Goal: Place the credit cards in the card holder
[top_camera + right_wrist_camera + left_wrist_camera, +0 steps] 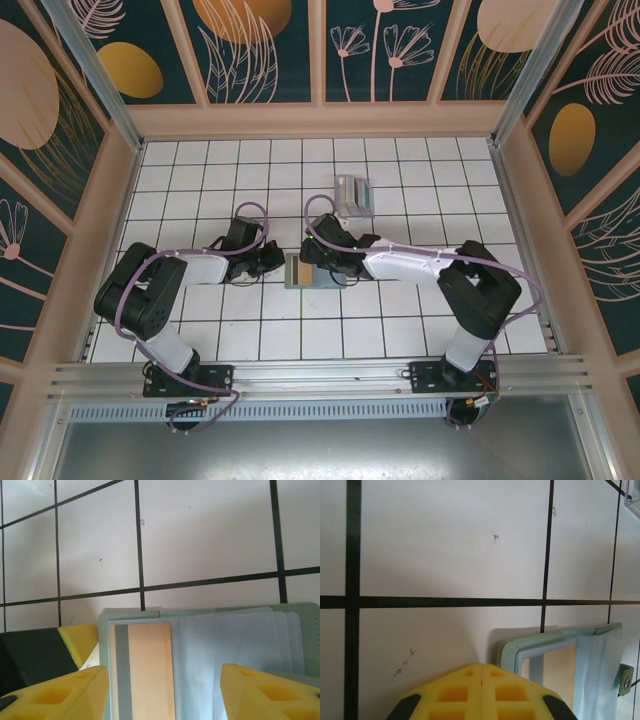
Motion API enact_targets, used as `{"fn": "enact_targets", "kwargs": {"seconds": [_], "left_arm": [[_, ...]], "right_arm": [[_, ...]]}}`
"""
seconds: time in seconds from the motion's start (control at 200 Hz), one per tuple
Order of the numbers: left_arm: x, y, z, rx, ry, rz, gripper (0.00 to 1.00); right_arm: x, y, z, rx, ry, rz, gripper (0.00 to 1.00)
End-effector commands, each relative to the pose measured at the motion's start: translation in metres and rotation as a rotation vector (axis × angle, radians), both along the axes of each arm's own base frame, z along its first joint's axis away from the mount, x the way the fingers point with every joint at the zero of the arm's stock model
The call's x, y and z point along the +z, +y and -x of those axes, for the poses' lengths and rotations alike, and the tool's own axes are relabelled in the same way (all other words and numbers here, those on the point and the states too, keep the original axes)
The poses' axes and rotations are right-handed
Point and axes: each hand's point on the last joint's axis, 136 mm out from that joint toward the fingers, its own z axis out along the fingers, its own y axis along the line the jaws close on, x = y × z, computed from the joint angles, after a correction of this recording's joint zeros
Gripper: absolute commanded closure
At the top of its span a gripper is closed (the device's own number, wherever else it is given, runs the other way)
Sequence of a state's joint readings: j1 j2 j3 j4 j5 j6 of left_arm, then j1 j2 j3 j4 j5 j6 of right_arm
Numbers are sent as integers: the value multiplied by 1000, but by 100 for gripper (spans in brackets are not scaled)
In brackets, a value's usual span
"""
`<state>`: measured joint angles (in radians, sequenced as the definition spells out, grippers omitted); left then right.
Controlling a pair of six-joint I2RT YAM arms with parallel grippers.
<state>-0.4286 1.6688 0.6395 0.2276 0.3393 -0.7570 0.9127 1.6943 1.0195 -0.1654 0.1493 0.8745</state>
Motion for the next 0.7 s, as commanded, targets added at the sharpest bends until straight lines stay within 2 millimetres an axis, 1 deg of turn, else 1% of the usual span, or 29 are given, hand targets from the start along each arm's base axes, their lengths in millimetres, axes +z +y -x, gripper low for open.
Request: {"fn": "enact_targets", "kwargs": {"seconds": [0.0,0.09,0.2,0.3,0.435,0.525,0.696], "left_arm": [[-2,4,4,9,9,-23,94],[-2,5,5,17,5,-14,93],[-4,3,4,7,12,-17,93],[-3,5,5,13,8,-19,92],[-4,5,6,10,13,-21,92],[-5,6,7,16,11,-22,92],[-6,5,6,13,18,-22,92]], "right_arm": [[-2,-17,12,-35,24,8,39],[-14,-22,17,-33,67,3,39],[-28,-23,25,-33,117,-10,39],[-36,-22,30,-33,143,-16,39],[-41,-27,29,-45,146,1,39],[-40,-26,29,-43,147,2,39],[-41,-31,29,-50,144,29,38]]}}
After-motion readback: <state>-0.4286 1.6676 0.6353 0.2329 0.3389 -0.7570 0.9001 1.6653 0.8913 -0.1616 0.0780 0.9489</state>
